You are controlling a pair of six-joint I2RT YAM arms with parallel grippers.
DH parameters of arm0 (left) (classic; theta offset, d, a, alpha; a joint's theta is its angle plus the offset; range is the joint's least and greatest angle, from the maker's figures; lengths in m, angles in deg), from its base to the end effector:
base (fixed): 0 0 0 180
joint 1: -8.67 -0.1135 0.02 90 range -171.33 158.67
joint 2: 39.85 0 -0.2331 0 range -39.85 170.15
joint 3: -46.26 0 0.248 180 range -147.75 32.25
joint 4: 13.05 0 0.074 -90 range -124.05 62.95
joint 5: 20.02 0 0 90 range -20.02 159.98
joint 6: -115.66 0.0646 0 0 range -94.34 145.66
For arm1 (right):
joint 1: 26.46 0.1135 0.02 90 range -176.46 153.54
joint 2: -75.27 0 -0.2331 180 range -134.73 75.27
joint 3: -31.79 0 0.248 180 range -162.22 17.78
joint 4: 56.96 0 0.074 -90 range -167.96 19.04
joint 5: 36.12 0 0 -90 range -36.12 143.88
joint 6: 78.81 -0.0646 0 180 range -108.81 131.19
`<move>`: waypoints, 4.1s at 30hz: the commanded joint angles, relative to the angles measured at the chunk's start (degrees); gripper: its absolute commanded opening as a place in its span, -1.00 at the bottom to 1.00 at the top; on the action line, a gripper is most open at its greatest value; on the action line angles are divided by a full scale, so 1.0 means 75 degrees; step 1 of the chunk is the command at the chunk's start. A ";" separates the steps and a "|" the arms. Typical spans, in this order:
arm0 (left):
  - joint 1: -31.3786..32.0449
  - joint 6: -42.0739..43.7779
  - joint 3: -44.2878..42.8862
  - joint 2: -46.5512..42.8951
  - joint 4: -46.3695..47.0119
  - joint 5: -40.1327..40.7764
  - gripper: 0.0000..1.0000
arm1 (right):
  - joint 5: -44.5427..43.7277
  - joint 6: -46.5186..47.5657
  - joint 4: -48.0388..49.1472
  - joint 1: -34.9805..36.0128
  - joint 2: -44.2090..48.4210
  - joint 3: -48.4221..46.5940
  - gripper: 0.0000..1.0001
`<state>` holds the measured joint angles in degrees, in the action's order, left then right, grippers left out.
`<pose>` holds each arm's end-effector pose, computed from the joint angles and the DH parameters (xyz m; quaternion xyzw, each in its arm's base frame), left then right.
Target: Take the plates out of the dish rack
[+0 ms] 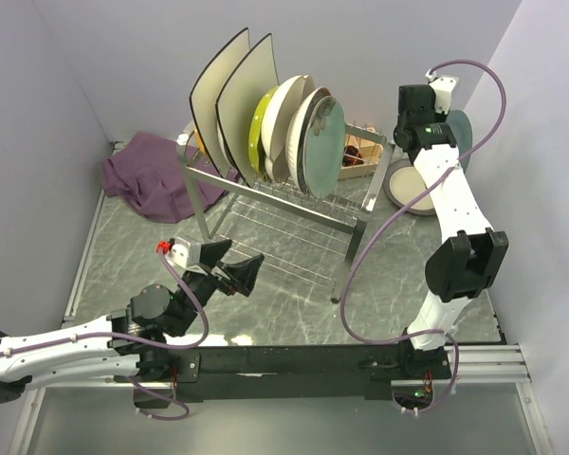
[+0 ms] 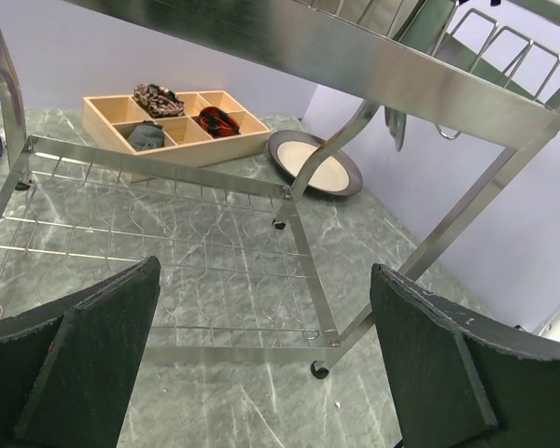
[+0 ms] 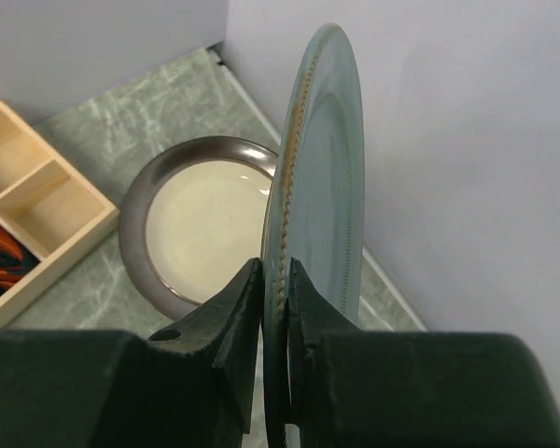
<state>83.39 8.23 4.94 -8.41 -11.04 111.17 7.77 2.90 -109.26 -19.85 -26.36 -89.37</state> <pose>0.0899 -0.1677 0.3029 0.0430 0.6486 -0.3698 0.6639 0.4033 -0.0001 0.3604 0.1994 0.8049 -0.2837 0.4815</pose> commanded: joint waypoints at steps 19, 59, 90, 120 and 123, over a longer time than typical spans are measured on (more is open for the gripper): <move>0.0022 0.0086 0.0009 -0.0020 0.0209 -0.0066 0.99 | 0.0499 0.0790 -0.0647 -0.0635 -0.2457 -0.3242 -1.00; 0.0022 0.0109 -0.0015 -0.0020 0.0197 0.0051 0.99 | 0.0827 0.0579 -0.0647 -0.0331 -0.4544 -0.3432 -0.39; 0.0022 0.0051 -0.0015 -0.0114 0.0174 -0.0066 0.99 | 0.2222 0.0192 -0.0658 -0.0319 -0.4169 -0.2377 0.02; 0.0022 0.0039 -0.0038 -0.0055 0.0150 -0.0090 0.99 | 0.2445 -0.0042 -0.0612 -0.0331 -0.4052 -0.2072 0.32; 0.0022 0.0039 -0.0015 -0.0090 0.0150 -0.0101 0.99 | 0.2409 -0.0031 -0.0576 -0.0354 -0.4028 -0.2072 0.28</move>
<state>83.39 8.38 4.94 -8.87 -11.09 111.19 27.97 3.12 -115.03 -21.62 -60.54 -104.98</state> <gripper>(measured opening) 0.995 0.650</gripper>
